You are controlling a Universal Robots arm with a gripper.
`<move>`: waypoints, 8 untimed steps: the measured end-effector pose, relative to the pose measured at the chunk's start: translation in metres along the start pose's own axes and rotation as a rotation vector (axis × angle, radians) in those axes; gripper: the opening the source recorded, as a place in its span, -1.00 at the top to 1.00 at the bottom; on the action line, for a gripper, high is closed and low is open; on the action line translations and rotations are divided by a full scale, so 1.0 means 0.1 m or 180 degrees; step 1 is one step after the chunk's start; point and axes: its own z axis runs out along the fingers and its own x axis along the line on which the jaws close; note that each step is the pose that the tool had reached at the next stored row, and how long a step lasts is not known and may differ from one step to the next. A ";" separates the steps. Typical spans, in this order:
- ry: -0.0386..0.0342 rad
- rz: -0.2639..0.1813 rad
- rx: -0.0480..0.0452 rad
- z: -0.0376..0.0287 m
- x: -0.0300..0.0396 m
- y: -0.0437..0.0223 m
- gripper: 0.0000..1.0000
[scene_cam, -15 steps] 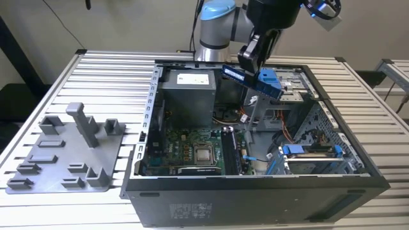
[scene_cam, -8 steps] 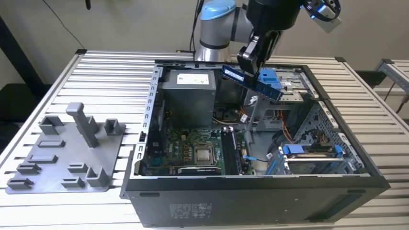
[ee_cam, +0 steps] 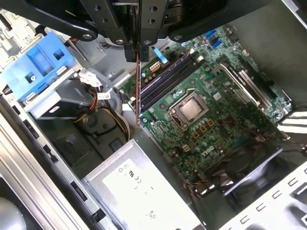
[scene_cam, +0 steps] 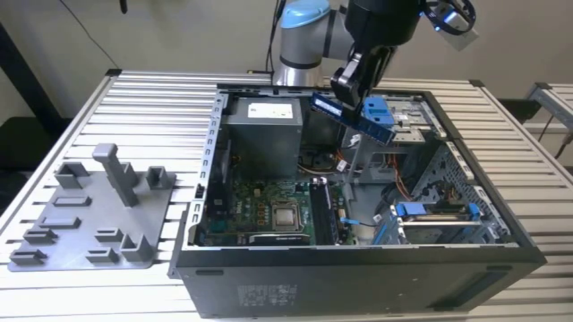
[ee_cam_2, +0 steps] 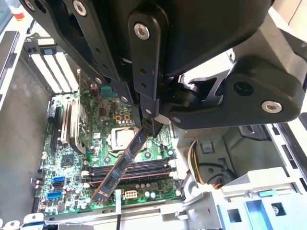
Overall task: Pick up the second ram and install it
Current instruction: 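Insert the second ram into the second slot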
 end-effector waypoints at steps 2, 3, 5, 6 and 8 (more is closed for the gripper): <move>-0.0001 0.0050 0.0002 0.007 0.001 0.000 0.73; -0.0003 0.0078 0.0003 0.010 0.001 0.000 0.73; -0.0005 0.0141 0.0005 0.017 0.002 0.000 0.73; -0.0006 0.0173 0.0006 0.021 0.002 0.000 0.73; -0.0009 0.0250 0.0009 0.030 0.002 0.000 0.73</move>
